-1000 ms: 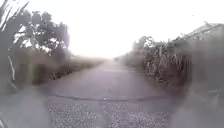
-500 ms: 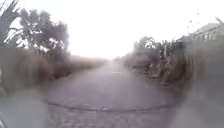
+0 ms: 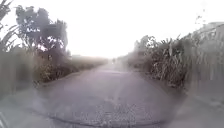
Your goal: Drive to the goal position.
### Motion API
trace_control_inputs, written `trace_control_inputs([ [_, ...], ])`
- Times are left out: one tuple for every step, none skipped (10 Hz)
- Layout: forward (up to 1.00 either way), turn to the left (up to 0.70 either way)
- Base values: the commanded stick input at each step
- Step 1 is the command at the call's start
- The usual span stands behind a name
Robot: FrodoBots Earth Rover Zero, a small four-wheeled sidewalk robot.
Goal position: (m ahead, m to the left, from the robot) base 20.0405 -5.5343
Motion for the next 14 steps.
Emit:
trace_control_inputs([
  [0.70, -0.14],
  [0.70, -0.14],
  [0.70, -0.09],
  [0.70, -0.04],
  [0.70, 0.00],
  [0.70, 0.00],
  [0.70, 0.00],
  [0.70, 0.00],
  [0.70, 0.00],
  [0.70, -0.01],
  [0.70, -0.03],
  [0.70, -0.14],
  [0.70, -0.14],
  [0.70, -0.14],
])
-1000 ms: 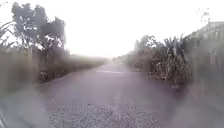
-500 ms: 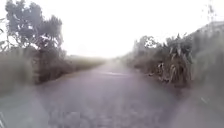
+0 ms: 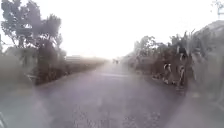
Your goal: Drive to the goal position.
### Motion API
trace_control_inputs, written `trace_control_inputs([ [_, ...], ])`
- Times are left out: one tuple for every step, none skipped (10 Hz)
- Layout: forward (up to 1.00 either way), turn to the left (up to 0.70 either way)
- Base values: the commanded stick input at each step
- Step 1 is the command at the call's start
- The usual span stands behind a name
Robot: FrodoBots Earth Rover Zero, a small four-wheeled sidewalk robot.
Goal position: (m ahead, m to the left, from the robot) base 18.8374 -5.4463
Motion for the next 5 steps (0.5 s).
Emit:
trace_control_inputs([
  [0.70, -0.14],
  [0.70, -0.14],
  [0.70, -0.14],
  [0.70, -0.14],
  [0.70, -0.14],
])
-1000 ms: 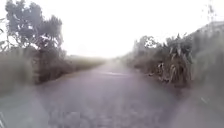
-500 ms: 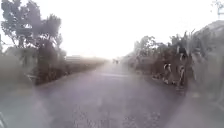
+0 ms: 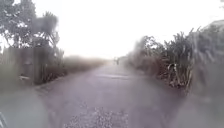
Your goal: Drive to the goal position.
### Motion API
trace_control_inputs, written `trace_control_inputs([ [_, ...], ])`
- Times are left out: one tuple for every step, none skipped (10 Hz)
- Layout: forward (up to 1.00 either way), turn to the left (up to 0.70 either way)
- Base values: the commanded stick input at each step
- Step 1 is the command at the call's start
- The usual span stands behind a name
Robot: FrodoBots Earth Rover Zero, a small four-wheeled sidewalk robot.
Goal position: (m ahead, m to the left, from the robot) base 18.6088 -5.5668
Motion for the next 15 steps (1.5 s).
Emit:
trace_control_inputs([
  [0.70, -0.14],
  [0.70, -0.14],
  [0.70, -0.14],
  [0.70, -0.14],
  [0.70, -0.14],
  [0.70, -0.13],
  [0.70, -0.08],
  [0.70, -0.02],
  [0.70, 0.00],
  [0.70, 0.00],
  [0.70, 0.14],
  [0.70, 0.14],
  [0.70, 0.14],
  [0.70, 0.14],
  [0.70, 0.14],
])
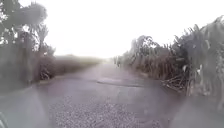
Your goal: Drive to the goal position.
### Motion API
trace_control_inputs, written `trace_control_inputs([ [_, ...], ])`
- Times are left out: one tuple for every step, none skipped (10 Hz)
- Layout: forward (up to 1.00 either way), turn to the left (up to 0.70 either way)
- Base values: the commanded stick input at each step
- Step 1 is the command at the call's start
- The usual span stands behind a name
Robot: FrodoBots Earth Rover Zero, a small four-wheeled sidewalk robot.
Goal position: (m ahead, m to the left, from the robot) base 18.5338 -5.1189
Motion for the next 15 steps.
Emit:
trace_control_inputs([
  [0.70, 0.14],
  [0.45, 0.27],
  [0.45, 0.27],
  [0.45, 0.27],
  [0.45, 0.27],
  [0.45, 0.27],
  [0.45, 0.27],
  [0.45, 0.27],
  [0.45, 0.27],
  [0.45, 0.27],
  [0.45, 0.27],
  [0.45, 0.27],
  [0.45, 0.27],
  [0.45, 0.27],
  [0.45, 0.27],
])
